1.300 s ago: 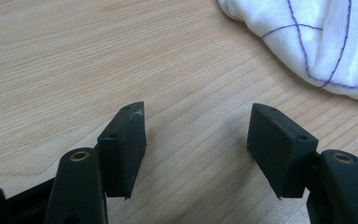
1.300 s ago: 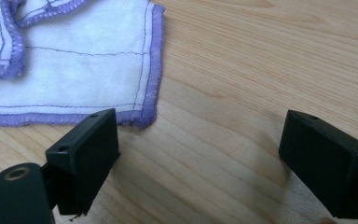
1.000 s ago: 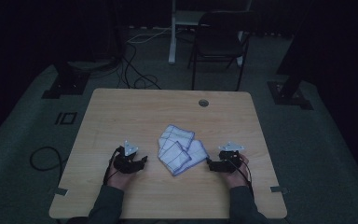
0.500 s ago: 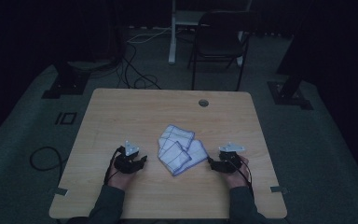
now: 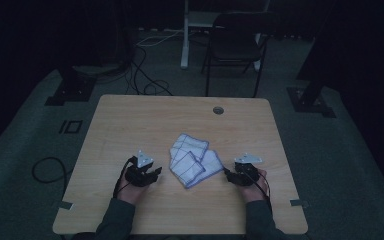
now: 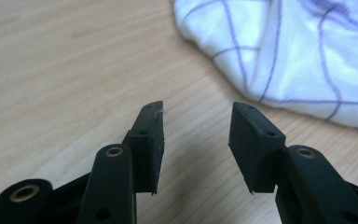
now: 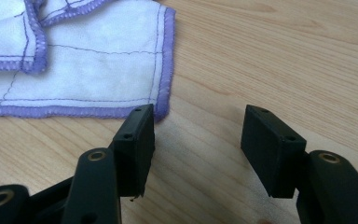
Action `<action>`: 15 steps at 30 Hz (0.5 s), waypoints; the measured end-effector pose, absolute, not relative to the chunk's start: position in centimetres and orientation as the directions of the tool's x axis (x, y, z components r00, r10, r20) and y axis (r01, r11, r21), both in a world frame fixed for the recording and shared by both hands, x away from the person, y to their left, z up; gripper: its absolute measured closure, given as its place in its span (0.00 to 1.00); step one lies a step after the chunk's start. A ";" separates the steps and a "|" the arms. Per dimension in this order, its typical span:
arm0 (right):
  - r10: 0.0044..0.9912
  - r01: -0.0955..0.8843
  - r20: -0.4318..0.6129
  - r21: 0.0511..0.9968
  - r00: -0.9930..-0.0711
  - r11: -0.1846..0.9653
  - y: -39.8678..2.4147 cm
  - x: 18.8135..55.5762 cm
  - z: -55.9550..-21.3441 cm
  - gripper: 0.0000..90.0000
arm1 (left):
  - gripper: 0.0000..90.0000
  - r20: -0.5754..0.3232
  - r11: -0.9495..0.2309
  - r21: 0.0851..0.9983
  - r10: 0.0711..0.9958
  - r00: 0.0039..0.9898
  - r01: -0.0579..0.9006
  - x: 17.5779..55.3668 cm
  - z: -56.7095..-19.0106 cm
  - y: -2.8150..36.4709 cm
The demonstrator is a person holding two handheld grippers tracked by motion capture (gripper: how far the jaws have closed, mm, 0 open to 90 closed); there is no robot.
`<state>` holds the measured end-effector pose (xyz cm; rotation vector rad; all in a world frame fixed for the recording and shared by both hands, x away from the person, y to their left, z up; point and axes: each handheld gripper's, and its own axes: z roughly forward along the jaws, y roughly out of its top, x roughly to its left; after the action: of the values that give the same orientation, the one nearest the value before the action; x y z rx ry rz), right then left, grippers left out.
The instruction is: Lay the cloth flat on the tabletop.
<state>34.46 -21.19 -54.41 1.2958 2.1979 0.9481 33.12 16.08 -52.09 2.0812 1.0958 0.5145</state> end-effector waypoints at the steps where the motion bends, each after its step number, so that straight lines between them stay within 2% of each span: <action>1: 0.877 0.593 -0.011 0.733 -0.480 0.334 -21.2 34.4 -54.4 0.50 | 0.62 0.016 -0.383 0.749 0.826 0.563 0.540 33.1 -51.8 16.0; 15: 0.878 0.584 0.007 0.749 -0.478 0.313 -21.4 34.2 -54.1 0.53 | 0.62 0.022 -0.408 0.767 0.788 0.615 0.495 33.5 -50.3 13.5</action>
<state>34.23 -21.42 -54.06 1.3001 2.1812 0.9876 33.51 13.50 -50.28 2.0875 1.0053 0.4975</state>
